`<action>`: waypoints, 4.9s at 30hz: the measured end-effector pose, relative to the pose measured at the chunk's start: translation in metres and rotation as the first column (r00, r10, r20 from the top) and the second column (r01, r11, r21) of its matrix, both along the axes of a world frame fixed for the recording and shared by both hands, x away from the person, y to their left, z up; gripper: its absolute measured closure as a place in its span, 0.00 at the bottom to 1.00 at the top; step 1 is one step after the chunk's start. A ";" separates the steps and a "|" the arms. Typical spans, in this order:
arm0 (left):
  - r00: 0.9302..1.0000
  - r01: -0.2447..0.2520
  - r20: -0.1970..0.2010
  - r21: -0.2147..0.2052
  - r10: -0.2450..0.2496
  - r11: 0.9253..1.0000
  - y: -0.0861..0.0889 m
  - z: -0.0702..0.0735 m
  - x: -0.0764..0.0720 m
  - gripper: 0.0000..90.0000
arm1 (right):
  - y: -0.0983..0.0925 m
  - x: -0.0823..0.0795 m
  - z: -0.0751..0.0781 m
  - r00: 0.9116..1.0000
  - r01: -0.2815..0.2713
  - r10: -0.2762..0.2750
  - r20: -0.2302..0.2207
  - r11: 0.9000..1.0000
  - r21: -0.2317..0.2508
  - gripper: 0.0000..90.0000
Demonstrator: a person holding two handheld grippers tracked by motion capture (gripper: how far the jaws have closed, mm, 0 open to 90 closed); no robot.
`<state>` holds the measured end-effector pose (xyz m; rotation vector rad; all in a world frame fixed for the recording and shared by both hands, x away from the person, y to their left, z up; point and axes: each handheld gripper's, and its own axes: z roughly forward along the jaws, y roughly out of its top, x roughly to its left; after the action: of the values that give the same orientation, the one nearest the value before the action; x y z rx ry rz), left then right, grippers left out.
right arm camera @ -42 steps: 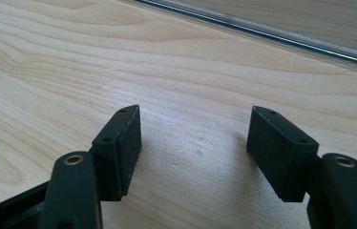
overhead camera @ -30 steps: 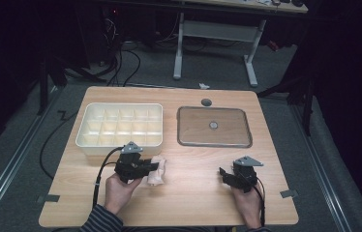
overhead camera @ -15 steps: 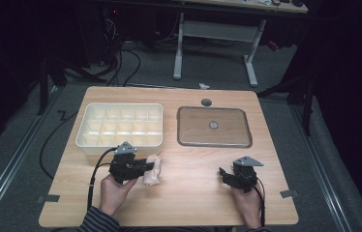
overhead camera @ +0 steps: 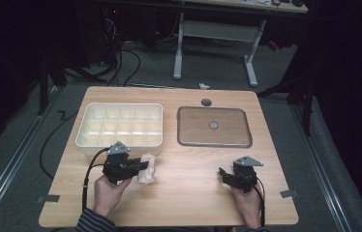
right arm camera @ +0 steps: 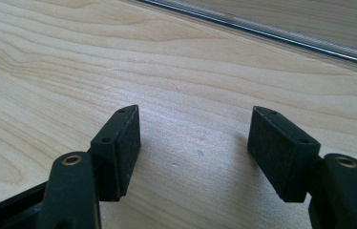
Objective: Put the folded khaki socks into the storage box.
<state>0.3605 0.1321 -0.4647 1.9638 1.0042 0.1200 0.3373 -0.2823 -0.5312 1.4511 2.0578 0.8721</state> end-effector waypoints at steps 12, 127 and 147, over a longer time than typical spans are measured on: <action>0.999 -0.040 -0.001 -0.013 0.040 0.999 0.017 0.003 0.001 0.80 | 0.000 0.000 0.000 1.000 0.001 -0.001 -0.001 1.000 0.001 0.40; 0.989 -0.143 0.035 -0.003 0.143 0.990 0.068 0.041 0.035 0.80 | 0.000 0.000 0.000 1.000 -0.001 0.001 -0.001 1.000 0.000 0.39; 0.990 -0.138 0.028 0.012 0.137 0.990 0.066 0.050 0.060 0.80 | 0.000 0.000 0.000 1.000 0.000 0.000 -0.001 1.000 0.000 0.39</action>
<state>0.4210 0.1977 -0.4152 1.8991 1.1235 0.2302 0.3373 -0.2820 -0.5312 1.4519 2.0589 0.8720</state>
